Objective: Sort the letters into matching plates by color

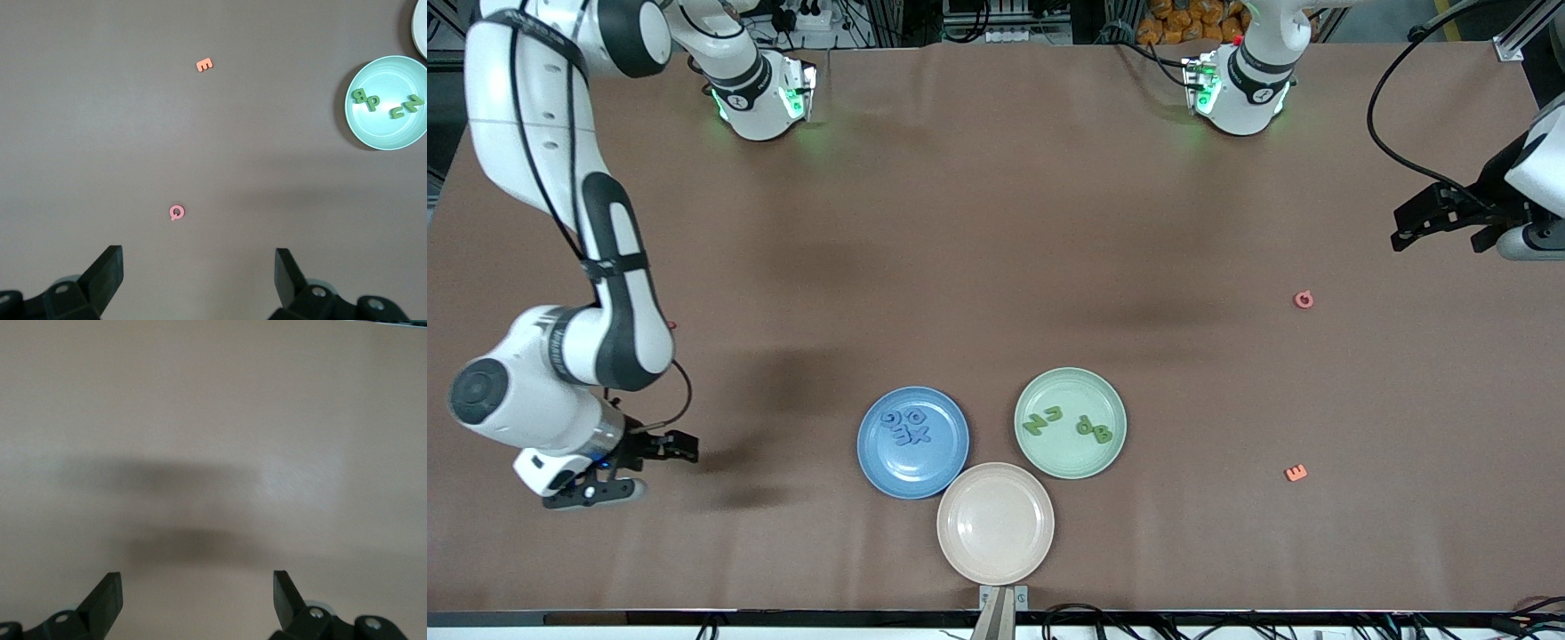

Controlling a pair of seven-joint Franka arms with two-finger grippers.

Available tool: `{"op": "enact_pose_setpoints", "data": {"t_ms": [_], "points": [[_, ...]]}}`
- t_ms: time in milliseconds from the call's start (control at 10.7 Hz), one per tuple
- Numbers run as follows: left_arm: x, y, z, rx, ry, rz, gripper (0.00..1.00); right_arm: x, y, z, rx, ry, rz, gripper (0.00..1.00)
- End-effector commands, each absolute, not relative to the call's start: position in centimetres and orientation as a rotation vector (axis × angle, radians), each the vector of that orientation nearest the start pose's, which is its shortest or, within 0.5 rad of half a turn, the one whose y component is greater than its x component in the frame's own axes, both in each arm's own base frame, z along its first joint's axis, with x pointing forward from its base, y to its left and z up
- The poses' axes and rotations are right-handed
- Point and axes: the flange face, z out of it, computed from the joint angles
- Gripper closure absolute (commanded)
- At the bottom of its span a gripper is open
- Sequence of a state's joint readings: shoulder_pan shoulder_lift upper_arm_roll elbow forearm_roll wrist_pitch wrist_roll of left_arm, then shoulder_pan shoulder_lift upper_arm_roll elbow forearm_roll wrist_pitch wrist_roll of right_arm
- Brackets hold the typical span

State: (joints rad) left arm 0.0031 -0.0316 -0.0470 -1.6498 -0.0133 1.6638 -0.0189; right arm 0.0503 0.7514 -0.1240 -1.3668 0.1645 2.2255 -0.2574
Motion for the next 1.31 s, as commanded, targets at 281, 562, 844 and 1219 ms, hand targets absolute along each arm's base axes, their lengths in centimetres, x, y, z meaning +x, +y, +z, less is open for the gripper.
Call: {"op": "enact_pose_setpoints", "data": {"t_ms": [281, 562, 844, 1219], "points": [[55.0, -2.6, 61.3, -3.179, 0.085, -0.080, 0.00, 65.3, -6.0, 47.1, -3.040, -0.141, -0.046, 0.00], [55.3, -2.2, 61.8, -3.183, 0.075, -0.112, 0.00, 59.3, -6.2, 50.9, -3.013, -0.089, -0.065, 0.00], [55.3, -2.3, 62.7, -3.179, 0.081, -0.146, 0.00, 54.7, -5.2, 53.6, -3.018, -0.009, -0.093, 0.00], [55.6, -1.8, 62.5, -3.167, 0.067, -0.153, 0.00, 52.3, -5.0, 59.1, -3.033, -0.009, -0.017, 0.00]]}}
